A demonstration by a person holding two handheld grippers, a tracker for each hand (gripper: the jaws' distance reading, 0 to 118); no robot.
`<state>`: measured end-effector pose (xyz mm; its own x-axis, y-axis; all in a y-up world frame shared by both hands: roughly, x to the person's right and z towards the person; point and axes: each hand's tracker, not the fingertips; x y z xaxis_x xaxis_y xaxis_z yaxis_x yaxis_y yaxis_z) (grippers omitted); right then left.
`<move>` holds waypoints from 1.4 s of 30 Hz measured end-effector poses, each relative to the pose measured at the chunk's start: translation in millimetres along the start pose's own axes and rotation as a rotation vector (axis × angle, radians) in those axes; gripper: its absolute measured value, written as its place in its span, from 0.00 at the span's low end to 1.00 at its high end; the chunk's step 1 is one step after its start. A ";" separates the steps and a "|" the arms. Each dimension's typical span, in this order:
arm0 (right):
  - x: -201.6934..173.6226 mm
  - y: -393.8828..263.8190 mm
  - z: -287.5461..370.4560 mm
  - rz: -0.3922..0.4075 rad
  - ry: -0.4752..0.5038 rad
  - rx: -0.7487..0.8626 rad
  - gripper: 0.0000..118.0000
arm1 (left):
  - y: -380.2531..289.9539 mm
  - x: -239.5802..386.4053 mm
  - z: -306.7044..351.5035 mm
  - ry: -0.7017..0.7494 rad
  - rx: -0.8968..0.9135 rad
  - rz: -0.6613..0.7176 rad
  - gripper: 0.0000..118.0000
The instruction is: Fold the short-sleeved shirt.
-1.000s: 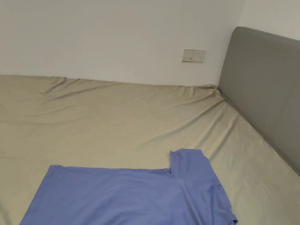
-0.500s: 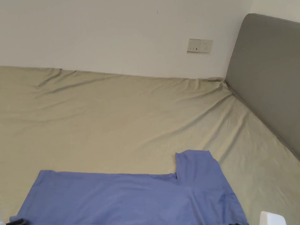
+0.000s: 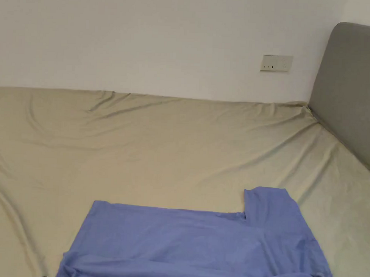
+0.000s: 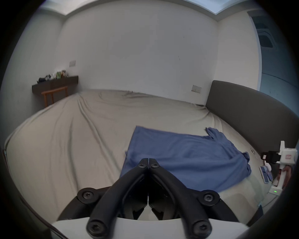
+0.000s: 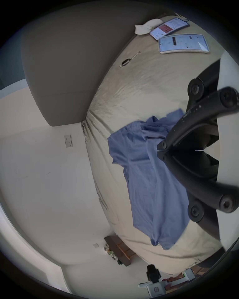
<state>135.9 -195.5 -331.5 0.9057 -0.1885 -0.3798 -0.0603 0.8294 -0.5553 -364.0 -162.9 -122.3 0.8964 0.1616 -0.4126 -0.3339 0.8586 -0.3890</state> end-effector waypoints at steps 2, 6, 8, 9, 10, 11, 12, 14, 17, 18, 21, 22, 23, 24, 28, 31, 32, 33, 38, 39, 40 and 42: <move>-2.8 -2.6 6.0 0.010 0.008 -0.010 0.00 | 1.6 -9.6 -10.0 0.014 -0.073 -0.017 0.00; -1.6 -5.5 11.1 0.013 -0.005 -0.010 0.00 | 14.3 -26.7 -54.3 0.070 -0.195 0.018 0.87; 0.5 -6.3 10.4 -0.005 -0.016 -0.011 0.00 | 10.4 -36.3 -87.4 0.054 -0.313 0.048 0.96; 1.9 -7.8 9.6 -0.018 -0.021 -0.013 0.01 | 10.5 -40.1 -94.6 0.028 -0.303 0.045 0.81; 3.4 -7.1 7.7 -0.024 -0.030 -0.019 0.01 | 6.8 -41.9 -107.9 0.053 -0.356 -0.006 0.71; 4.1 -8.6 6.3 -0.023 -0.041 -0.025 0.01 | 3.7 -42.4 -117.7 0.082 -0.401 -0.039 0.64; 5.2 -10.8 4.5 -0.020 -0.048 -0.030 0.02 | -5.9 -39.9 -132.0 0.122 -0.434 -0.066 0.55; 10.3 -12.5 -2.7 -0.011 -0.061 -0.054 0.11 | -13.5 -45.8 -145.6 0.145 -0.476 -0.041 0.35; 19.0 -14.0 -23.8 0.000 -0.100 -0.155 0.81 | -8.4 -35.8 -128.1 0.133 -0.410 0.067 0.07; 24.2 -12.8 -36.4 -0.004 -0.116 -0.213 1.00 | -5.4 -37.4 -125.4 0.090 -0.408 0.099 0.07; 35.9 -15.6 -72.8 -0.052 -0.116 -0.306 1.00 | 0.0 -25.1 -108.4 0.084 -0.404 0.107 0.07; 41.1 -14.2 -86.0 -0.064 -0.124 -0.326 1.00 | 0.4 -23.6 -103.7 0.077 -0.389 0.097 0.07; 43.8 -14.2 -96.6 -0.079 -0.134 -0.358 1.00 | 1.1 -22.7 -100.0 0.070 -0.383 0.090 0.07; 45.6 -13.9 -104.7 -0.092 -0.121 -0.379 1.00 | 3.3 -18.5 -98.9 0.070 -0.386 0.091 0.07; 35.9 -1.3 -113.3 -0.034 -0.128 -0.451 0.86 | 3.2 -20.0 -98.3 0.061 -0.393 0.102 0.07; 44.2 13.0 -94.9 0.073 -0.108 -0.396 0.07 | 6.9 -13.4 -85.0 0.056 -0.358 0.073 0.07; 47.8 15.2 -85.7 -0.011 -0.044 -0.369 0.07 | 10.8 -11.1 -81.0 0.042 -0.348 0.069 0.07; 49.1 18.7 -78.9 -0.044 -0.028 -0.413 0.06 | 14.4 -8.6 -73.3 0.036 -0.345 0.069 0.07; 39.9 30.5 -7.8 -0.096 0.038 -0.293 0.07 | 32.1 -8.5 -17.8 -0.021 -0.302 0.060 0.07; 40.0 29.8 7.3 -0.111 0.062 -0.279 0.07 | 31.9 -10.8 -4.4 -0.026 -0.298 0.068 0.07; 39.9 27.1 22.0 -0.104 0.054 -0.276 0.07 | 30.5 -15.9 6.8 -0.024 -0.296 0.066 0.07; 40.8 16.5 44.5 -0.083 0.028 -0.275 0.07 | 19.0 -22.5 26.4 0.032 -0.310 0.007 0.07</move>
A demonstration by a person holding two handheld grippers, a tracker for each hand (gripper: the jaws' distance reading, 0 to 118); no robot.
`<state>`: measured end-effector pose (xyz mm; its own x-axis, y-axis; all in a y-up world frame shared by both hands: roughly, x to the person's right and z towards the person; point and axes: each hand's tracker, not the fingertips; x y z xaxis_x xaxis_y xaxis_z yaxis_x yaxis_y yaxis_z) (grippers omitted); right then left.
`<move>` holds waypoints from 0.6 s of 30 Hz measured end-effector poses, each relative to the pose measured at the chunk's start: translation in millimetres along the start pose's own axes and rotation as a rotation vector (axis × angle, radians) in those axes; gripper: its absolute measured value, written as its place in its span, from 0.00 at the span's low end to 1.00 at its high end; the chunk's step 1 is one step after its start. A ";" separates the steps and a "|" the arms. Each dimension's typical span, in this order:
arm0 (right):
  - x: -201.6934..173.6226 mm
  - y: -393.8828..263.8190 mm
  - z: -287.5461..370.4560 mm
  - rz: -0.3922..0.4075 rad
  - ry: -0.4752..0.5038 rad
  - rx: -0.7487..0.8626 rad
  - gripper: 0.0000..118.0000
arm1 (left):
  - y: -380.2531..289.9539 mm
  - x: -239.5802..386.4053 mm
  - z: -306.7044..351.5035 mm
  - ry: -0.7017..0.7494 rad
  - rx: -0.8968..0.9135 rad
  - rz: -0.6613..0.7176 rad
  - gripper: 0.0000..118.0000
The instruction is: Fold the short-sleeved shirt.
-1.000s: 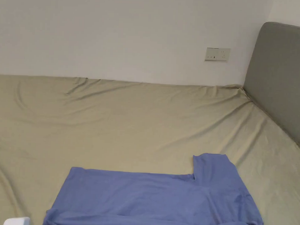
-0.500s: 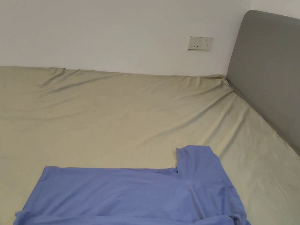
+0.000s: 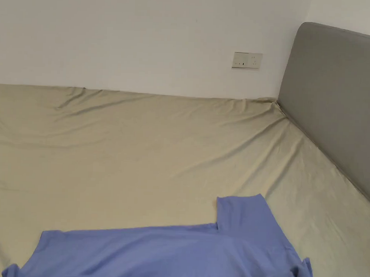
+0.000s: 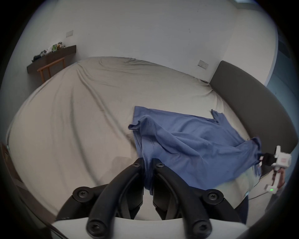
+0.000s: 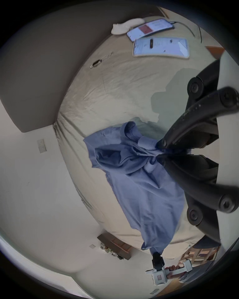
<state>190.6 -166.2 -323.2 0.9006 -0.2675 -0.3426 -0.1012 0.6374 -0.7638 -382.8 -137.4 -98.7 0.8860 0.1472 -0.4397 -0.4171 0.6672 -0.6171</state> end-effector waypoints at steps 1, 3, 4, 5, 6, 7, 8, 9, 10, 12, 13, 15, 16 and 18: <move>3.7 -10.9 6.1 0.008 -0.013 -0.011 0.07 | -11.6 -4.7 3.3 0.034 -0.028 -0.020 0.07; 14.3 -34.5 9.2 0.010 -0.053 -0.068 0.07 | -37.5 -31.7 -5.9 0.071 -0.096 -0.020 0.07; 17.9 -47.7 5.8 -0.013 -0.058 -0.100 0.07 | -51.9 -38.7 -9.9 0.069 -0.138 0.004 0.07; 23.6 -58.7 0.1 -0.037 -0.050 -0.126 0.07 | -63.2 -43.5 -14.1 0.056 -0.166 0.038 0.07; 27.7 -69.7 -7.4 -0.054 -0.054 -0.151 0.08 | -73.2 -38.2 -17.6 0.043 -0.188 0.059 0.08; 30.2 -78.4 -15.8 -0.048 -0.052 -0.172 0.10 | -82.5 -37.7 -24.6 0.057 -0.210 0.057 0.10; 26.4 -82.2 -23.3 -0.019 -0.069 -0.184 0.11 | -90.1 -35.3 -31.4 0.087 -0.221 0.025 0.12; 23.7 -85.0 -27.3 0.017 -0.109 -0.189 0.14 | -94.3 -31.7 -34.9 0.131 -0.207 -0.013 0.16; 19.6 -85.0 -28.6 0.056 -0.161 -0.187 0.25 | -95.2 -23.3 -35.3 0.208 -0.184 -0.076 0.33; 10.5 -74.5 -17.1 0.070 -0.176 -0.115 0.64 | -90.5 -19.3 -26.8 0.294 -0.119 -0.134 0.84; 7.5 -67.3 -7.4 0.065 -0.153 -0.053 0.67 | -82.7 -18.5 -15.0 0.279 -0.060 -0.117 0.94; -2.4 -48.0 13.2 0.054 -0.144 0.099 0.67 | -61.4 -11.0 13.2 0.207 0.080 -0.071 0.93; -12.0 -34.1 27.1 0.063 -0.149 0.178 0.67 | -50.7 -5.0 26.4 0.181 0.173 -0.062 0.93; -28.9 -16.3 44.8 0.080 -0.129 0.331 0.64 | -30.8 9.5 53.1 0.118 0.340 -0.067 0.90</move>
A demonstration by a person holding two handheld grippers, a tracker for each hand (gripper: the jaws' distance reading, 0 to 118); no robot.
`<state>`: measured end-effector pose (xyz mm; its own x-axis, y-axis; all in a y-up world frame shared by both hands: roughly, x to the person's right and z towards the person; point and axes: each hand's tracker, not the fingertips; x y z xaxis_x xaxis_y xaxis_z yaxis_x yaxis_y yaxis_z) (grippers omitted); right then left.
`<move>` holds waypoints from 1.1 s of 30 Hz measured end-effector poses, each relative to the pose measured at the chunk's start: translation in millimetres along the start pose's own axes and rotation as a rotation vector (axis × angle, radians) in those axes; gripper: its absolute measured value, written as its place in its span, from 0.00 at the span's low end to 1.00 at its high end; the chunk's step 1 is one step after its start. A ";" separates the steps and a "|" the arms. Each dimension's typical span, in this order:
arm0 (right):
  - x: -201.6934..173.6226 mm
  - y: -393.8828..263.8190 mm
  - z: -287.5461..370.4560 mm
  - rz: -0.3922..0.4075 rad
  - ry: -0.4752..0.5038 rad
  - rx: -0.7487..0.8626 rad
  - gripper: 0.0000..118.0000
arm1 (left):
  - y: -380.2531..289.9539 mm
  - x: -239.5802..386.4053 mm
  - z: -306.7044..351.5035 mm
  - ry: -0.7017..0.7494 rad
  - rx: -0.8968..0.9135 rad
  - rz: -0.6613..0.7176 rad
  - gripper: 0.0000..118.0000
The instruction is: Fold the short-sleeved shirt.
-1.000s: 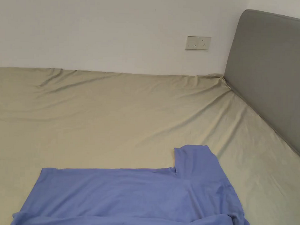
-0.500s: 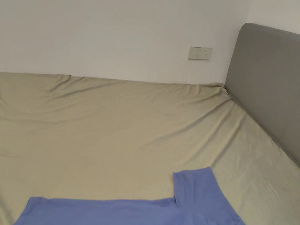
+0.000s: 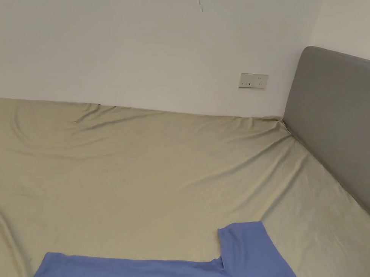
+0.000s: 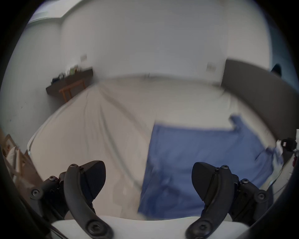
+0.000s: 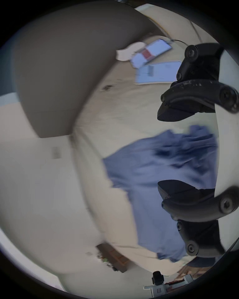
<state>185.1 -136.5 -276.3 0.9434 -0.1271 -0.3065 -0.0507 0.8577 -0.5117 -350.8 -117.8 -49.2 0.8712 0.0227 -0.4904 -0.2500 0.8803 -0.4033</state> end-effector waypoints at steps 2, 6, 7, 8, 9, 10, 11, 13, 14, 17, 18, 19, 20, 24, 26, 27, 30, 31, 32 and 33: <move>-9.6 16.4 5.4 -0.028 0.069 0.106 0.47 | 18.2 11.1 14.3 -0.051 0.140 0.030 0.62; -36.5 25.4 1.5 -0.083 0.176 0.179 0.01 | 28.3 20.2 8.3 -0.099 0.205 0.119 0.00; -42.4 25.0 -2.3 -0.070 0.188 0.161 0.01 | 29.8 17.7 2.0 -0.149 0.176 0.119 0.00; -48.5 23.6 -6.7 -0.059 0.196 0.155 0.01 | 30.7 17.7 -9.0 -0.172 0.140 0.130 0.00; -53.8 22.6 -10.4 -0.051 0.199 0.154 0.01 | 34.9 25.8 -14.9 -0.175 0.133 0.128 0.00; -57.4 23.5 -18.3 -0.038 0.209 0.140 0.01 | 37.4 15.6 -29.6 -0.176 0.122 0.107 0.00; -60.6 24.1 -24.3 -0.031 0.221 0.121 0.01 | 43.9 14.1 -43.9 -0.174 0.103 0.086 0.00; -66.5 25.2 -34.4 -0.022 0.222 0.109 0.01 | 60.0 11.4 -82.8 -0.181 0.027 0.058 0.00; -68.8 28.5 -39.2 -0.017 0.224 0.100 0.01 | 68.0 9.8 -106.8 -0.176 -0.038 0.031 0.00; -72.8 28.6 -53.5 -0.020 0.226 0.086 0.01 | 76.8 2.0 -194.6 -0.112 -0.246 0.064 0.74; -71.7 27.4 -59.4 -0.021 0.223 0.077 0.01 | 74.9 -2.0 -224.7 -0.106 -0.346 0.078 1.00; -72.6 25.9 -64.4 -0.017 0.214 0.068 0.01 | 69.3 -4.7 -252.6 -0.089 -0.427 0.098 1.00; -72.7 24.1 -69.1 -0.011 0.208 0.058 0.01 | 58.2 -1.9 -271.3 -0.079 -0.466 0.106 1.00; -68.2 16.2 -86.8 -0.012 0.185 0.000 0.01 | 27.2 -4.2 -312.6 0.000 -0.519 0.138 0.86; -65.9 13.2 -92.5 -0.010 0.174 -0.016 0.01 | 17.7 -3.6 -318.2 0.003 -0.544 0.137 0.76; -64.7 12.1 -95.5 -0.008 0.170 -0.024 0.01 | 14.6 -2.1 -317.0 0.000 -0.532 0.132 0.61; -65.3 11.1 -102.9 -0.005 0.158 -0.044 0.01 | 16.8 12.9 -296.6 0.020 -0.460 0.030 0.25; -65.3 12.0 -106.4 -0.005 0.157 -0.048 0.02 | 16.4 16.9 -293.4 0.023 -0.463 0.028 0.10; -65.1 14.4 -110.9 0.000 0.160 -0.052 0.03 | 22.0 18.7 -285.5 0.027 -0.456 0.025 0.06; -64.7 18.7 -116.7 0.004 0.155 -0.056 0.14 | 23.4 20.1 -279.8 0.028 -0.438 0.022 0.04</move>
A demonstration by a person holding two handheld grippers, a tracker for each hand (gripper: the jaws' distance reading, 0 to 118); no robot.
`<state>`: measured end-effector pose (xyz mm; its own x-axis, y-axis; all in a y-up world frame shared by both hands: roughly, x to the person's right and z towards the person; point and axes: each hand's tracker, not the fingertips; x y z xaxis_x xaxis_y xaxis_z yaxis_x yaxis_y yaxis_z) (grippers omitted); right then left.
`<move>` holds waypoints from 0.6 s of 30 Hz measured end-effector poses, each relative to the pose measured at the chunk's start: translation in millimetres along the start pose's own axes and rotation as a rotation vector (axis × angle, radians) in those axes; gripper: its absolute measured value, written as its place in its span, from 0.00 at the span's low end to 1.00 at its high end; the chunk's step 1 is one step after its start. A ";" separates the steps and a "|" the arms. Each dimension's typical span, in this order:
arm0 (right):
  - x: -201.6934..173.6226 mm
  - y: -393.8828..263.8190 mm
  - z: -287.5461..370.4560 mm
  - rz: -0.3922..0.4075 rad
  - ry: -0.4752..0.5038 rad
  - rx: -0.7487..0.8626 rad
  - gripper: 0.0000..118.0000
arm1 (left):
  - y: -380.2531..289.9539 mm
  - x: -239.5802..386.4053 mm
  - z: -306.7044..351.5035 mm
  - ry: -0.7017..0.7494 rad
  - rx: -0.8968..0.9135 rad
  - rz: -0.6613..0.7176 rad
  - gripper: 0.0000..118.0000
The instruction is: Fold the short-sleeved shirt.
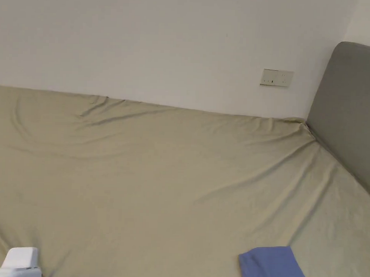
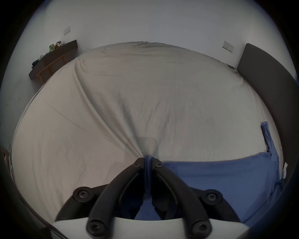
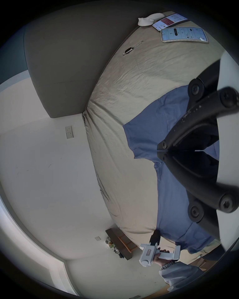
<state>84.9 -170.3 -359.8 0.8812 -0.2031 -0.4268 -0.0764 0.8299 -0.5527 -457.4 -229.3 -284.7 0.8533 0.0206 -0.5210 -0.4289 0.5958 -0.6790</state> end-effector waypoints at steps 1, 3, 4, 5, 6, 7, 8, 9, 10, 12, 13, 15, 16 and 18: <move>4.8 6.5 -6.8 0.008 -0.023 -0.011 0.35 | -0.1 1.0 6.2 0.002 0.017 -0.015 0.04; 18.0 24.6 -30.7 0.022 -0.063 -0.105 0.86 | 3.7 -3.1 20.6 -0.001 0.055 -0.009 0.04; 24.8 31.3 -44.6 0.022 -0.086 -0.121 1.00 | 4.3 -4.3 29.8 -0.006 0.073 -0.003 0.04; 32.4 37.1 -58.0 0.036 -0.112 -0.134 1.00 | 4.2 -5.2 38.0 -0.014 0.094 0.004 0.04; 39.8 42.1 -73.2 0.058 -0.132 -0.167 1.00 | 3.8 -5.8 44.9 -0.024 0.104 0.010 0.03; 48.2 45.0 -90.3 0.079 -0.170 -0.193 1.00 | 5.9 -9.8 47.5 -0.032 0.104 0.011 0.02; 54.8 45.4 -106.2 0.076 -0.192 -0.231 1.00 | 5.1 -9.3 51.7 -0.054 0.109 0.009 0.02; 62.9 44.9 -122.5 0.070 -0.217 -0.290 1.00 | 3.9 -6.8 56.3 -0.081 0.114 0.005 0.02; 71.0 41.9 -138.9 0.047 -0.226 -0.348 1.00 | 2.8 -3.1 60.0 -0.069 0.117 -0.004 0.02; 83.7 33.4 -163.5 0.013 -0.243 -0.441 0.88 | 3.5 -2.9 60.4 -0.074 0.132 -0.019 0.02; 91.6 25.9 -173.2 -0.009 -0.262 -0.473 0.80 | 3.8 -2.1 61.9 -0.077 0.133 -0.019 0.02; 96.2 16.6 -183.9 -0.012 -0.319 -0.534 0.69 | 5.6 -3.6 59.5 -0.081 0.130 -0.017 0.02; 91.2 17.2 -179.1 0.030 -0.312 -0.492 0.66 | 6.0 -3.8 60.4 -0.083 0.129 -0.018 0.02; 80.7 24.1 -163.0 0.068 -0.245 -0.442 0.53 | 6.4 -3.8 61.5 -0.082 0.129 -0.027 0.02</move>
<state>78.1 -251.4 -524.3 0.9470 0.0153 -0.3207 -0.2803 0.5270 -0.8023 -445.1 -176.2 -255.2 0.8878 0.0657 -0.4555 -0.3683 0.6950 -0.6175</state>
